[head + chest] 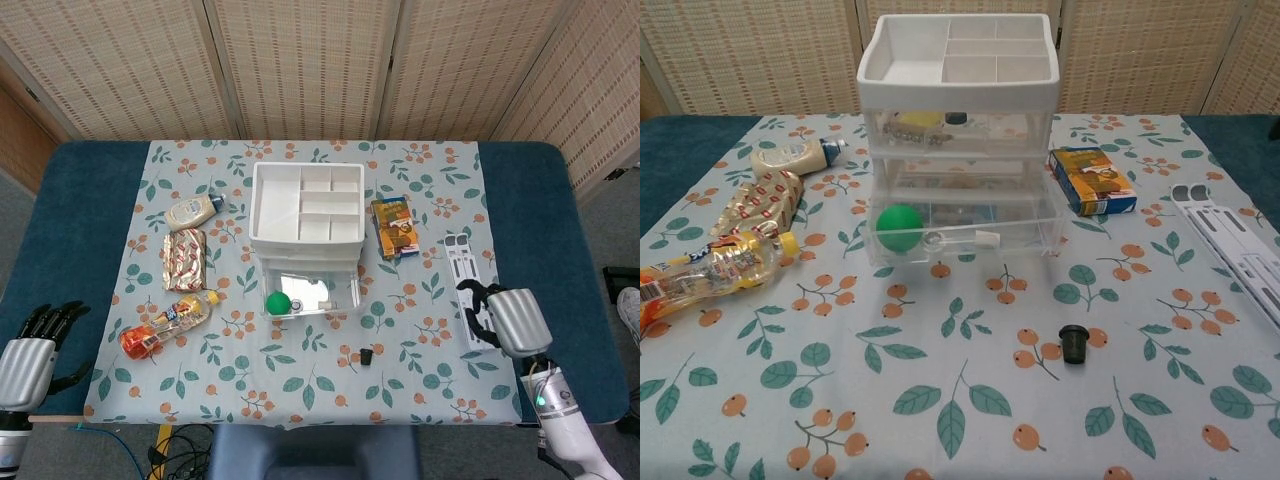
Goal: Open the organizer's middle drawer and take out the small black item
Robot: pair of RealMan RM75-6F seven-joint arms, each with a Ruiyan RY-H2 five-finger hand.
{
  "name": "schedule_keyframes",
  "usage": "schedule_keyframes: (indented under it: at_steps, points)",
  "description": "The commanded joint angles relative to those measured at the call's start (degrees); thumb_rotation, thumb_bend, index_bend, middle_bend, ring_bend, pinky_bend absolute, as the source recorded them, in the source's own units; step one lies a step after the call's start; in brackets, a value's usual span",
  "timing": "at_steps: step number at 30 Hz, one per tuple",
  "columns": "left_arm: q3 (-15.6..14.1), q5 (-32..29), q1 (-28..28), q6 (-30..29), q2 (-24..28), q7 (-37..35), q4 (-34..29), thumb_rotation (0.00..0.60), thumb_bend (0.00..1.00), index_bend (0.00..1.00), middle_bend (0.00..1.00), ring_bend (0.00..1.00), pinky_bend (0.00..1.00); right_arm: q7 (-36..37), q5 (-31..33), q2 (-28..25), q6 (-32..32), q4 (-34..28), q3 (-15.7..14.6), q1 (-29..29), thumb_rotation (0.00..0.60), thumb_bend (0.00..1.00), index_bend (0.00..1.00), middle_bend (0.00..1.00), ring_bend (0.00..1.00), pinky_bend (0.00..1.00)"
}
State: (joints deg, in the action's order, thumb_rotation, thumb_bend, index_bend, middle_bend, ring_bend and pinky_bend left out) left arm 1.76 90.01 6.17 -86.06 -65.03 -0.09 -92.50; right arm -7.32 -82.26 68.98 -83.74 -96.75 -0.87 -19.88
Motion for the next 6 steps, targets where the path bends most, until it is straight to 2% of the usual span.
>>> schedule_keyframes:
  at_steps: [1,3,6]
  points:
    - [0.1,0.0,0.3,0.1,-0.4,0.7,-0.2,0.600,0.22,0.19,0.18,0.19,0.12,0.0,-2.3,-1.8,-4.6,1.5,-0.8,3.9,0.600,0.49,0.25,0.32,0.21,0.32]
    - [0.2,0.0,0.3,0.0,-0.6,1.2,-0.3,0.600,0.22,0.19,0.18,0.19,0.11,0.6,-2.6,-2.1,-6.4,1.6,-1.0,5.7,0.600,0.49,0.23,0.30,0.18,0.28]
    - [0.3,0.2,0.2,-0.5,-0.9,1.6,-0.6,0.600,0.22,0.19,0.18,0.19,0.11,1.3,-2.7,-2.8,-8.0,1.2,-1.4,7.8,0.600,0.49,0.22,0.29,0.18,0.28]
